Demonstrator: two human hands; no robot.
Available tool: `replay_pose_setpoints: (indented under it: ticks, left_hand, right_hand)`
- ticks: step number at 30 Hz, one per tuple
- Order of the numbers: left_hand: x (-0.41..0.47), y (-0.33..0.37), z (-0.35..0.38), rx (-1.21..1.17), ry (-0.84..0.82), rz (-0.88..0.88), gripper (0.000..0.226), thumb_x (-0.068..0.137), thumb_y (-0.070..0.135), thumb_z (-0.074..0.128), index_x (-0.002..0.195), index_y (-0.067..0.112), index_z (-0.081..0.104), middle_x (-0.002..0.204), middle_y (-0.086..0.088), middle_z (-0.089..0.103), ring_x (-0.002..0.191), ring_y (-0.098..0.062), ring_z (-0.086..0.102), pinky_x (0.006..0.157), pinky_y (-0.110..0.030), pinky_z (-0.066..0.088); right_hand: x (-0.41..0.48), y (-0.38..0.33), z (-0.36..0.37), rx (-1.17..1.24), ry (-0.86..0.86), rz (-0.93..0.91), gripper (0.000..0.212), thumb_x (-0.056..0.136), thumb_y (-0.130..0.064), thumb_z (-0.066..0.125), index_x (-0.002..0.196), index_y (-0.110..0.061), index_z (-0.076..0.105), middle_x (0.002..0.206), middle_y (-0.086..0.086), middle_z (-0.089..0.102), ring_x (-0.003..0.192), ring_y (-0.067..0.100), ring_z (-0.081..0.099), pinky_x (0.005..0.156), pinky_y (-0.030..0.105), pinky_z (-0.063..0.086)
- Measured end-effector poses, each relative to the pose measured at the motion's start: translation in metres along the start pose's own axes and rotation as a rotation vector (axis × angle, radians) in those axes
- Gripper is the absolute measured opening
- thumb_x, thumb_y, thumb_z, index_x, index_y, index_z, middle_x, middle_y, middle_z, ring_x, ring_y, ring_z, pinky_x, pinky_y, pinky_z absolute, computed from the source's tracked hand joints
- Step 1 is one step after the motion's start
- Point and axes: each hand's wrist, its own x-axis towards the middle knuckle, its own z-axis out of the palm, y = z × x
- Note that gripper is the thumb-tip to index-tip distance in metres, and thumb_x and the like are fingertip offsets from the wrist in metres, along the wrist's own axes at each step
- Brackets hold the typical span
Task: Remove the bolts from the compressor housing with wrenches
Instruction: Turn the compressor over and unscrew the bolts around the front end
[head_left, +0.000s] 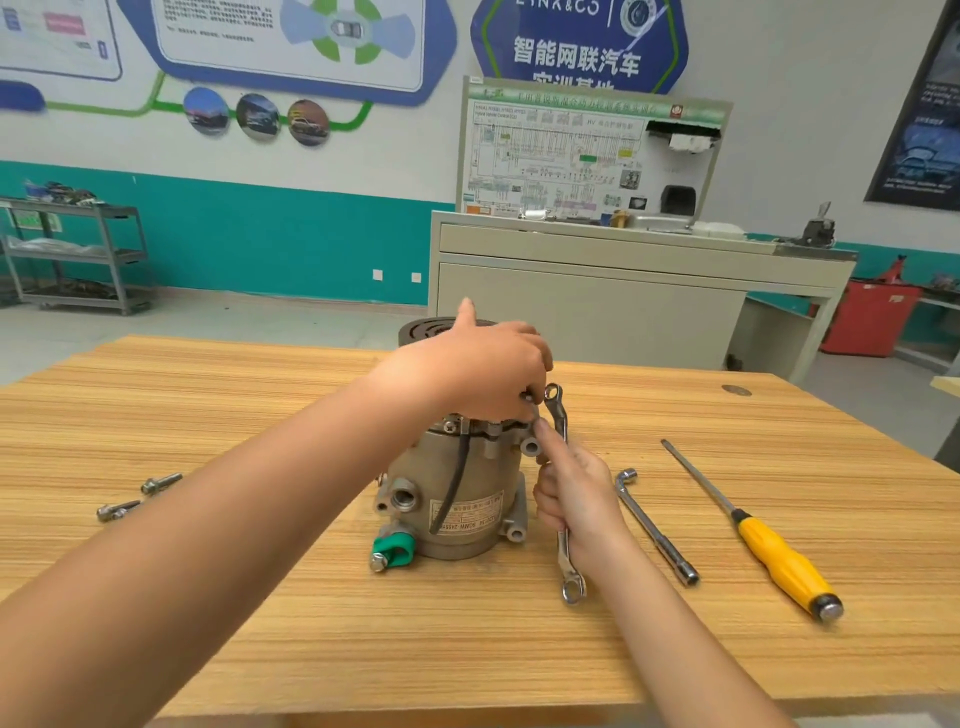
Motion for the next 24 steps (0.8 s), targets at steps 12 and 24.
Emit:
replay_pose_setpoints:
  ticks: [12, 24]
  left_hand:
    - [-0.055, -0.045, -0.012, -0.607, 0.61, -0.158, 0.015, 0.083, 0.022, 0.067, 0.098, 0.021, 0.07, 0.079, 0.021, 0.058, 0.072, 0.015, 0.053, 0.065, 0.002, 0.035]
    - [-0.239, -0.111, 0.159, -0.796, 0.488, -1.093, 0.022, 0.091, 0.011, 0.06, 0.111, 0.008, 0.068, 0.096, -0.005, 0.069, 0.087, -0.02, 0.059, 0.073, -0.031, 0.04]
  right_hand:
    - [0.0, 0.009, 0.004, -0.013, 0.028, -0.113, 0.03, 0.081, -0.045, 0.057, 0.074, -0.019, 0.045, 0.04, -0.011, 0.027, 0.034, 0.004, 0.021, 0.032, 0.017, 0.018]
    - [-0.009, 0.019, 0.0, 0.117, 0.169, -0.335, 0.026, 0.095, -0.018, 0.046, 0.068, -0.019, 0.046, 0.04, -0.01, 0.029, 0.035, 0.003, 0.024, 0.033, 0.014, 0.02]
